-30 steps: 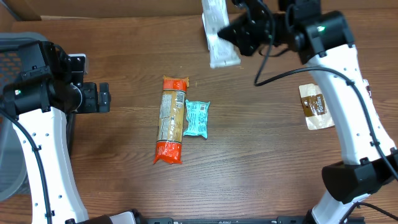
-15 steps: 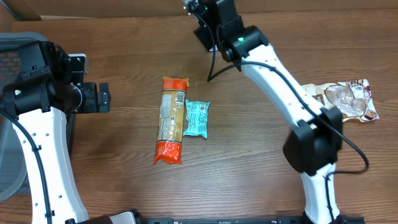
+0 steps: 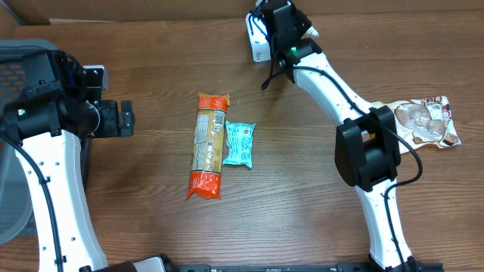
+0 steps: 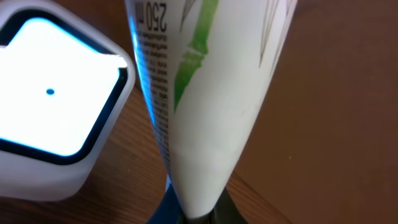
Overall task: Scan the item barcode
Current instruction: 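Hold the white tube barcode against the white scanner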
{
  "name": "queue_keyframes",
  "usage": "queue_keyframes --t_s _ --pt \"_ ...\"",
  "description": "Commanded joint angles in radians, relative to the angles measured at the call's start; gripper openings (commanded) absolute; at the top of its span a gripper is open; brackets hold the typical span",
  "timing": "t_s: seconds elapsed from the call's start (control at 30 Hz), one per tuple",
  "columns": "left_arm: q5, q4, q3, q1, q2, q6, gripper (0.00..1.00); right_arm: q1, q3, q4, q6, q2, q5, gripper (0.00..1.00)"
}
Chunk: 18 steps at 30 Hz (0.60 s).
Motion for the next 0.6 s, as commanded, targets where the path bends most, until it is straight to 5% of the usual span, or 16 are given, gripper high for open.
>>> queue_keyframes --t_s 0.0,0.57 --pt "0.015 0.001 0.003 -0.002 -0.011 0.026 1.00 0.007 0.021 0.016 -0.101 0.005 0.051 0.04" --pt "0.015 0.001 0.003 -0.002 -0.011 0.026 1.00 0.013 0.021 -0.029 -0.132 0.047 0.094 0.04"
